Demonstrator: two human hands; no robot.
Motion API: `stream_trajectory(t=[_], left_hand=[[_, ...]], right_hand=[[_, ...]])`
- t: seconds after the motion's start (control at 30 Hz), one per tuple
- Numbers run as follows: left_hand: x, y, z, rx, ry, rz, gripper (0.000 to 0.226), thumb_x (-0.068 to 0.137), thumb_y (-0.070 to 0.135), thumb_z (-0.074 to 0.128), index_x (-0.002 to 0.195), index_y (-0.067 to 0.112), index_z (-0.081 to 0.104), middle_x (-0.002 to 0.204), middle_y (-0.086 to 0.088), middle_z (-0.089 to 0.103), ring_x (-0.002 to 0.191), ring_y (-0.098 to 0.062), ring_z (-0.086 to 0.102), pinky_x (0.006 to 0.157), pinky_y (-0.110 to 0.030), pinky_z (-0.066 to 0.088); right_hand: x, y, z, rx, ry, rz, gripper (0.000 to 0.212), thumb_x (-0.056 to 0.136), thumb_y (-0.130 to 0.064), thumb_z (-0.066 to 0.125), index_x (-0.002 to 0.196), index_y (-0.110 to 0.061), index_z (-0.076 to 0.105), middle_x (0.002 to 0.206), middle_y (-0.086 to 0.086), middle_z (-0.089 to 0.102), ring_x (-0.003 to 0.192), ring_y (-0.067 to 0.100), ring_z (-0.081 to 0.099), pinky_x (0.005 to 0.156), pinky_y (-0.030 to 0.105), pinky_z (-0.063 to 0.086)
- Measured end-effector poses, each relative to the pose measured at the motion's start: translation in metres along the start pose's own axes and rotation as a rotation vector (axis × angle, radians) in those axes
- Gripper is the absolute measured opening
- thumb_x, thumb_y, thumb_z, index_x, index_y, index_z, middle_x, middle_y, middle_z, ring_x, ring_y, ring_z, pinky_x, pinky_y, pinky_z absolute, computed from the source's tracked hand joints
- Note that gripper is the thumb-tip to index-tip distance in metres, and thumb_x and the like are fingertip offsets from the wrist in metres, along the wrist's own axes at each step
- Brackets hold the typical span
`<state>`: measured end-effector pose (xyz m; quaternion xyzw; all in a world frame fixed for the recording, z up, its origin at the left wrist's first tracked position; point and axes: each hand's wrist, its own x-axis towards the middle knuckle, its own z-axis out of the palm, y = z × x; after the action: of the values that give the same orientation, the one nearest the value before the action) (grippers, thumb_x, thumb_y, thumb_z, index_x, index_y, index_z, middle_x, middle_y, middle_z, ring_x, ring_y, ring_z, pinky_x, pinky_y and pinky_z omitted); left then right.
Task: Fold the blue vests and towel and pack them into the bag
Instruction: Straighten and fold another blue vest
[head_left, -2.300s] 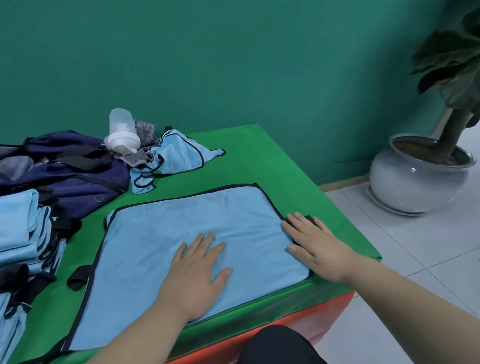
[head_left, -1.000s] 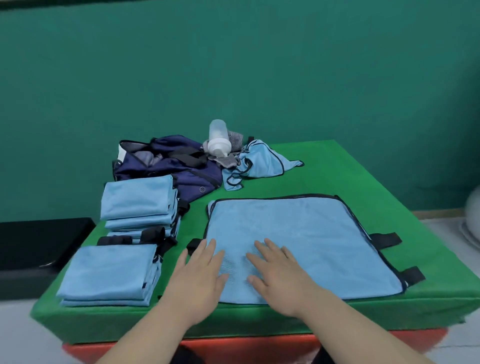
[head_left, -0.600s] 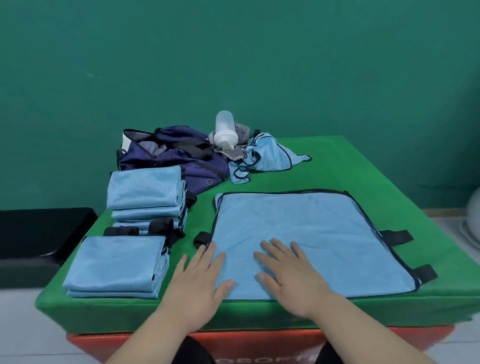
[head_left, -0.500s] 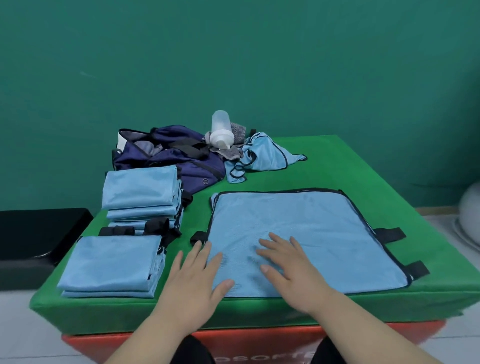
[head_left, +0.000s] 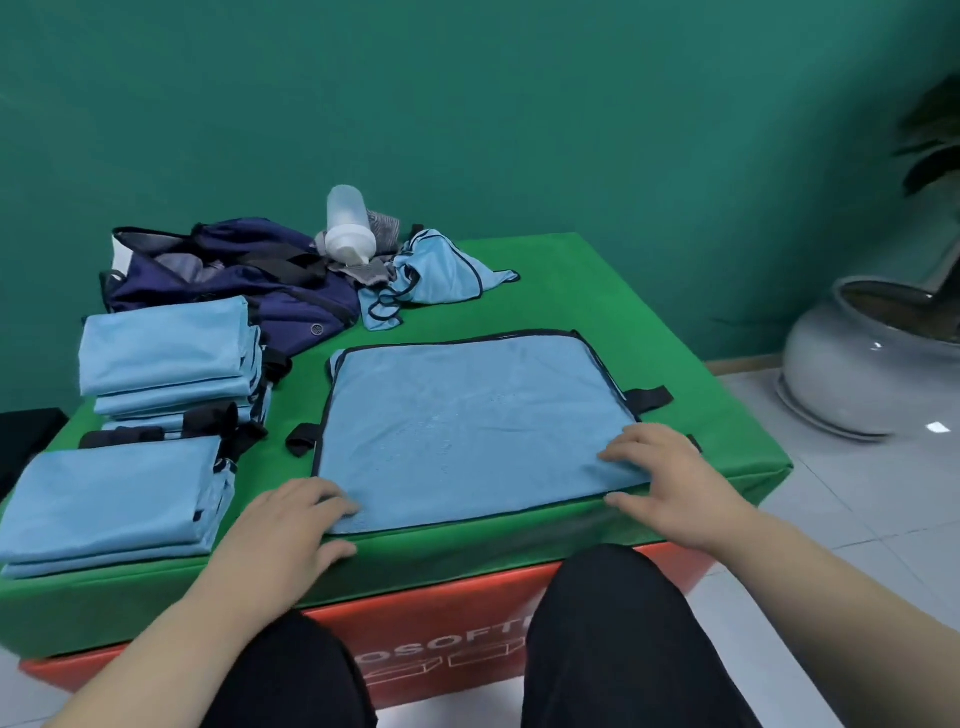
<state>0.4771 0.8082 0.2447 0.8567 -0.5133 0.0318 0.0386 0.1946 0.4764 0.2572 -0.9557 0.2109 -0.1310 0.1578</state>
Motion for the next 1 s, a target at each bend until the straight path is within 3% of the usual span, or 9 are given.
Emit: stream_trajectory(t=[0.1, 0.2, 0.33, 0.47, 0.6, 0.73, 0.87, 1.0], left_hand=[[0.006, -0.008, -0.005, -0.095, -0.049, 0.021, 0.037, 0.079, 0.041, 0.081, 0.114, 0.034, 0.071, 0.115, 0.019, 0.060, 0.112, -0.010, 0.055, 0.095, -0.030, 0.046], [0.012, -0.016, -0.009, -0.139, -0.106, 0.071, 0.034, 0.083, 0.044, 0.075, 0.116, 0.037, 0.068, 0.115, 0.027, 0.054, 0.114, -0.001, 0.049, 0.098, -0.021, 0.037], [0.018, -0.022, -0.019, -0.144, -0.165, 0.075, 0.026, 0.084, 0.042, 0.075, 0.104, 0.049, 0.060, 0.109, 0.030, 0.058, 0.107, 0.003, 0.054, 0.093, -0.017, 0.039], [0.018, -0.030, -0.015, -0.155, -0.131, 0.032, 0.045, 0.078, 0.017, 0.081, 0.096, 0.050, 0.057, 0.098, 0.031, 0.059, 0.092, 0.001, 0.061, 0.080, -0.019, 0.047], [0.016, -0.025, -0.009, -0.174, -0.067, -0.037, 0.045, 0.078, 0.013, 0.079, 0.088, 0.049, 0.053, 0.094, 0.032, 0.054, 0.087, 0.006, 0.055, 0.072, -0.020, 0.043], [0.015, -0.023, -0.011, -0.205, -0.050, -0.089, 0.048, 0.080, 0.013, 0.076, 0.080, 0.052, 0.048, 0.088, 0.029, 0.057, 0.083, 0.008, 0.056, 0.069, -0.021, 0.045], [0.010, -0.024, -0.024, -0.224, -0.040, -0.095, 0.042, 0.080, 0.014, 0.074, 0.080, 0.050, 0.053, 0.105, 0.037, 0.051, 0.082, 0.007, 0.057, 0.069, -0.022, 0.045], [-0.002, -0.022, -0.042, -0.222, -0.011, -0.098, 0.039, 0.078, 0.014, 0.074, 0.079, 0.048, 0.055, 0.103, 0.035, 0.053, 0.081, 0.008, 0.056, 0.068, -0.023, 0.046]], right_hand=[[-0.006, 0.021, -0.010, -0.005, -0.027, 0.042, 0.046, 0.072, -0.041, 0.081, 0.114, -0.025, 0.072, 0.112, -0.008, 0.060, 0.111, 0.015, 0.052, 0.103, 0.039, 0.039], [-0.004, 0.038, -0.016, 0.021, -0.048, 0.077, 0.042, 0.072, -0.035, 0.087, 0.111, -0.028, 0.071, 0.108, -0.012, 0.059, 0.105, 0.009, 0.051, 0.098, 0.032, 0.041], [0.002, 0.054, -0.020, 0.038, -0.049, 0.068, 0.029, 0.074, -0.027, 0.087, 0.100, -0.029, 0.073, 0.099, -0.016, 0.062, 0.095, 0.001, 0.055, 0.088, 0.023, 0.045], [0.007, 0.061, -0.020, 0.048, -0.053, 0.032, 0.021, 0.077, -0.020, 0.085, 0.093, -0.029, 0.073, 0.093, -0.018, 0.064, 0.091, -0.006, 0.055, 0.080, 0.010, 0.041], [0.008, 0.060, -0.017, 0.063, -0.031, 0.057, 0.017, 0.079, -0.012, 0.077, 0.085, -0.027, 0.071, 0.087, -0.017, 0.063, 0.088, -0.002, 0.055, 0.077, 0.019, 0.046], [0.008, 0.054, -0.022, 0.002, -0.052, 0.092, 0.029, 0.079, -0.009, 0.070, 0.078, -0.036, 0.061, 0.079, -0.016, 0.059, 0.082, 0.000, 0.053, 0.070, 0.024, 0.044], [0.001, 0.047, -0.030, 0.029, -0.057, 0.179, 0.029, 0.079, -0.006, 0.067, 0.076, -0.035, 0.060, 0.082, -0.012, 0.059, 0.078, 0.001, 0.054, 0.065, 0.022, 0.039], [-0.006, 0.032, -0.045, 0.054, -0.057, 0.192, 0.032, 0.077, -0.004, 0.064, 0.072, -0.035, 0.057, 0.078, -0.013, 0.059, 0.075, -0.001, 0.053, 0.061, 0.014, 0.034]])
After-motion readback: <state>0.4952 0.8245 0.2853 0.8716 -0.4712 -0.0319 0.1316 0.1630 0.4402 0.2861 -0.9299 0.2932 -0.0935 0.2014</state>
